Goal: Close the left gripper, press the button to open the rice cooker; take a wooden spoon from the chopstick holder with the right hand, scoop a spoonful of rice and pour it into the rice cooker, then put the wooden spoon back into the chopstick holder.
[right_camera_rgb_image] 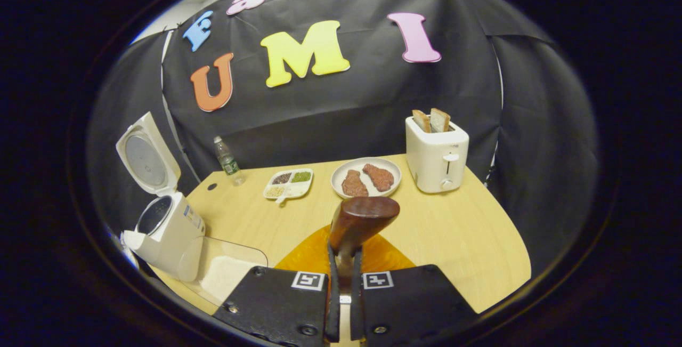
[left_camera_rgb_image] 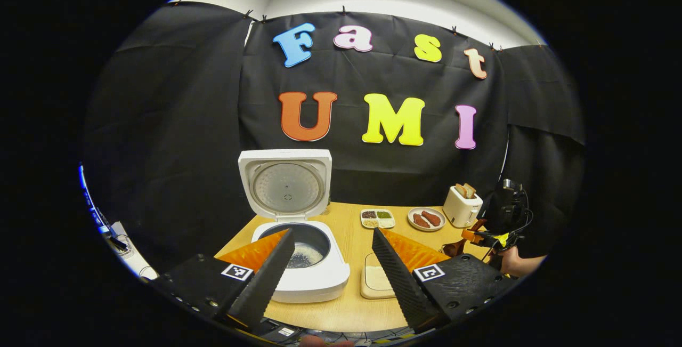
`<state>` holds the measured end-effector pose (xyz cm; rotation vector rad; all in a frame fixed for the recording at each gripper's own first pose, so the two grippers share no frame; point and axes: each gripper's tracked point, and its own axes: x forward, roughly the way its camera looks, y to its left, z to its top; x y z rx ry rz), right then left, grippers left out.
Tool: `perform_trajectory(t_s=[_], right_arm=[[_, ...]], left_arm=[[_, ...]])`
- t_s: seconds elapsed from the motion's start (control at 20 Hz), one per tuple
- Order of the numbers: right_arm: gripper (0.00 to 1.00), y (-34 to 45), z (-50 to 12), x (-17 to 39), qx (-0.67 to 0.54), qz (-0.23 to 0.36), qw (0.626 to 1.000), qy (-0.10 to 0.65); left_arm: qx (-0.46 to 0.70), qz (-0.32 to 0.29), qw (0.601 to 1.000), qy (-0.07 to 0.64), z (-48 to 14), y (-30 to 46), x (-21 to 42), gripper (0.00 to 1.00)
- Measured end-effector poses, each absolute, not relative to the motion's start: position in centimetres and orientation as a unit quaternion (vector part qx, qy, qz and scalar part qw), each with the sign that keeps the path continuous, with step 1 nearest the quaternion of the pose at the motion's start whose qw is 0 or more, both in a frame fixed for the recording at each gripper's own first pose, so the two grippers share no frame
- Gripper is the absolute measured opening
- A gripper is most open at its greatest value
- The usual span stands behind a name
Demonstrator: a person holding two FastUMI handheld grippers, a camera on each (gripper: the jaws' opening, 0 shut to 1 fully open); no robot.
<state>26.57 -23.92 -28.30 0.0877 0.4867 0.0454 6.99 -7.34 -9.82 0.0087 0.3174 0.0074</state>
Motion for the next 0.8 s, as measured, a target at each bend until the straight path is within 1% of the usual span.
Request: perform_trajectory(t_s=[0.3,0.5,0.55,0.6,0.65,0.7,0.75,0.8], right_arm=[[0.14,-23.5,-30.0,27.1,0.052,0.032,0.967,0.247],[0.21,-23.1,-30.1,27.0,0.06,0.043,0.967,0.243],[0.24,-23.2,-30.0,27.0,0.058,0.045,0.968,0.24],[0.32,-23.6,-29.9,26.9,0.054,0.041,0.968,0.24],[0.54,-24.0,-29.5,27.0,0.054,0.035,0.969,0.237],[0.65,-24.7,-28.8,26.9,0.053,0.023,0.971,0.234],[0.81,-25.3,-28.3,26.7,0.05,0.012,0.972,0.231],[0.85,-25.8,-27.6,26.6,0.049,0.003,0.973,0.225]], left_arm=[[0.016,0.004,0.987,0.163,-10.1,-7.6,7.0,0.94],[0.019,0.005,0.987,0.159,-10.1,-7.6,7.3,0.94],[0.021,0.007,0.987,0.156,-9.9,-7.6,7.3,0.94],[0.02,0.006,0.988,0.154,-9.7,-7.6,7.3,0.94],[0.017,0.005,0.988,0.153,-9.7,-7.7,7.3,0.94],[0.014,0.004,0.989,0.15,-9.5,-7.6,7.2,0.94],[0.011,0.003,0.989,0.146,-9.3,-7.7,7.3,0.94],[0.008,0.002,0.99,0.141,-9.0,-7.7,7.3,0.94]])
